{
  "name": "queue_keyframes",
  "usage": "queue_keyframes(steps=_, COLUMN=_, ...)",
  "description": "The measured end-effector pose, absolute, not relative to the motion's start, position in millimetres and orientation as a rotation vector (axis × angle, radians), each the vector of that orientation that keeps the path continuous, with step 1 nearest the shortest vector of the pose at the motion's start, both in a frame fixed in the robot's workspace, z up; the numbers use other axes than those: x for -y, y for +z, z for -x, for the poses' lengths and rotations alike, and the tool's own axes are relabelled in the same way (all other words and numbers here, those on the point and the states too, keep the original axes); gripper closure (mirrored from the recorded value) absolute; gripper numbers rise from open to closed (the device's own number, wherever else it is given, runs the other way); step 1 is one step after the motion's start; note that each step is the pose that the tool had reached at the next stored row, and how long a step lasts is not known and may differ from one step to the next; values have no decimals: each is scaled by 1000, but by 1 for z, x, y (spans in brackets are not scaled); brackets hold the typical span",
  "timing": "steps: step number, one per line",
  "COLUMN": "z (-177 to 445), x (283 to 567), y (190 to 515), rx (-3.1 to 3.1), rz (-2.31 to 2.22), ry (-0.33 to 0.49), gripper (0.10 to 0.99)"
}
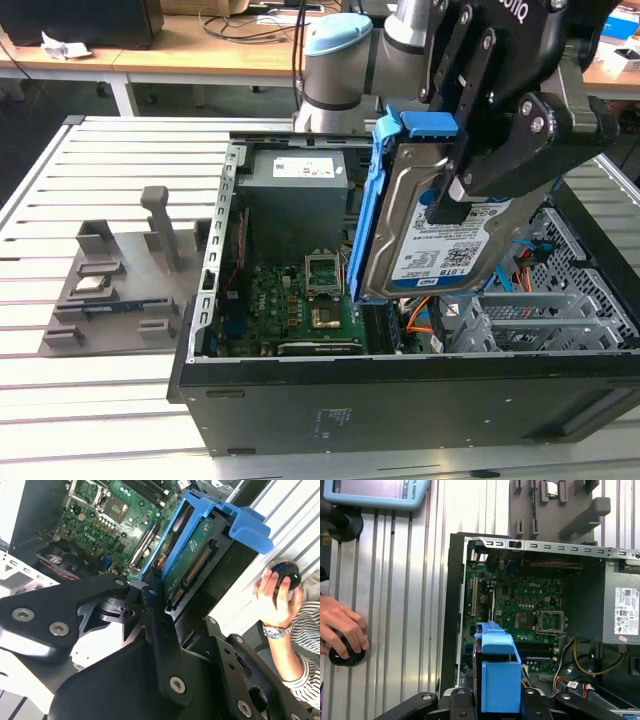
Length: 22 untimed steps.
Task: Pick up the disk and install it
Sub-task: 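Pick up the disk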
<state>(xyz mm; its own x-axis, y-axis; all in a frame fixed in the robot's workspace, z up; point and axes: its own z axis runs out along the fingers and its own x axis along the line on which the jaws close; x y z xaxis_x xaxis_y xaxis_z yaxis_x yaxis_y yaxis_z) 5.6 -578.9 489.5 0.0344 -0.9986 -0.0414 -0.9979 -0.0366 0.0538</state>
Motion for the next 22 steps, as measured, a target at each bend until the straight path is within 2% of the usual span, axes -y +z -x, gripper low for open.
queue_keyframes(steps=22, z=-22, x=579, y=488, rx=2173, rz=-2251, ry=-104, gripper=725)
